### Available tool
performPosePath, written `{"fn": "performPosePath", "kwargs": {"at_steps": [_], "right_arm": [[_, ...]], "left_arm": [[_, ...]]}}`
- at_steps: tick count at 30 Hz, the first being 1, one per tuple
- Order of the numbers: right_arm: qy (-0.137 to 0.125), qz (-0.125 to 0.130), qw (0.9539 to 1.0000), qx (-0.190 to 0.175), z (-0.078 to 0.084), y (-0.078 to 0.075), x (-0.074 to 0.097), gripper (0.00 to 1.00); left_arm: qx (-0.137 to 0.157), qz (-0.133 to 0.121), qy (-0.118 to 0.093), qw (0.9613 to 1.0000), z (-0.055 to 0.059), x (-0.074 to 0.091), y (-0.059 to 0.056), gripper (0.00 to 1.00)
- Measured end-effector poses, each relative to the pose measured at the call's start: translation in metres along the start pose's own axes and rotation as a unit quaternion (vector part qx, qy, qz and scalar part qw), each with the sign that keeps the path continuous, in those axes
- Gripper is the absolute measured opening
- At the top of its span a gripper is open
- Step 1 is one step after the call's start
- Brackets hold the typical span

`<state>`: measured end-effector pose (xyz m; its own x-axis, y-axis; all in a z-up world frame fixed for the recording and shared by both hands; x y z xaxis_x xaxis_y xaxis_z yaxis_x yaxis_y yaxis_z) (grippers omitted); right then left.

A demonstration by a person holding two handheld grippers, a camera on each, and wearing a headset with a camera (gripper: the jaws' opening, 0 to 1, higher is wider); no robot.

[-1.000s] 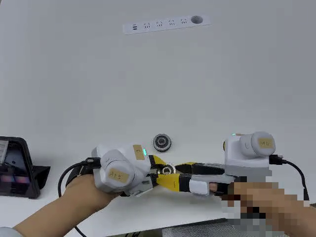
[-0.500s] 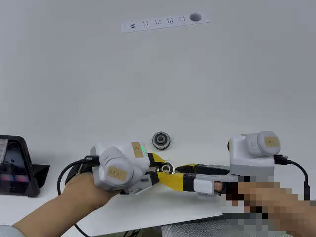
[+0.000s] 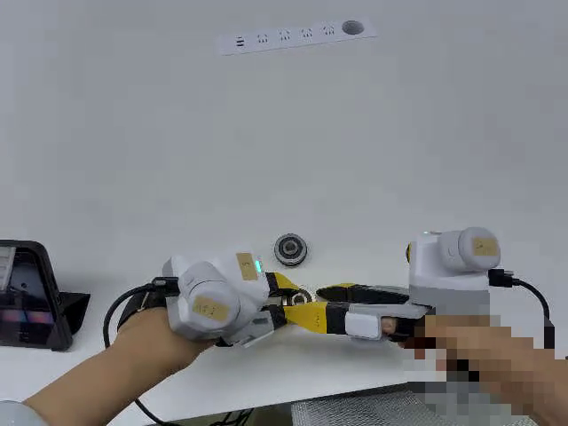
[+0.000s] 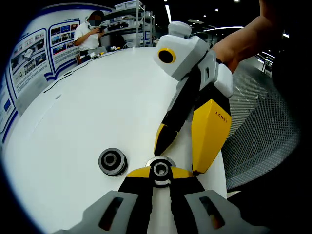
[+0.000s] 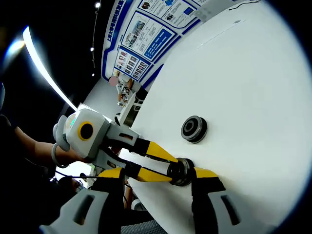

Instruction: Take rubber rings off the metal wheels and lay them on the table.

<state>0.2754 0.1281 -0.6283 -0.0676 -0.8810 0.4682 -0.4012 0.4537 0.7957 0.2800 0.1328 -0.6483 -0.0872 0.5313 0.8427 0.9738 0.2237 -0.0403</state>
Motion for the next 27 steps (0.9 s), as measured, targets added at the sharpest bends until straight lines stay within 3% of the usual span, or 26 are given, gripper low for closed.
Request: {"fn": "performPosePath", "kwargs": {"at_steps": [17,27], "right_arm": [[0.037,-0.001,0.9982,0.047,0.001,0.003,-0.007,0.62],[0.042,-0.004,0.9982,0.043,0.009,0.007,-0.003,0.63]], "left_arm": [[0.005,-0.002,-0.006,1.0000,0.000,0.000,0.000,0.12],[0.008,-0.001,-0.008,0.9999,0.000,0.001,0.000,0.12]]}}
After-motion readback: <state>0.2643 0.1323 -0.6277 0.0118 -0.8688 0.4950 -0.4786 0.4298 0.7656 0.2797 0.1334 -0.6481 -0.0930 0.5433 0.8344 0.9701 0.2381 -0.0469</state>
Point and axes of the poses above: the centre of the closed fingertips' face, and the gripper's own axes: x roughly backward along the fingers, y roughly to its left, z roughly out of its underside, the point moved 1 cm from there along x, roughly backward along the fingers, and after that the axes turned 13 degrees about y, right-handed, at the moved point
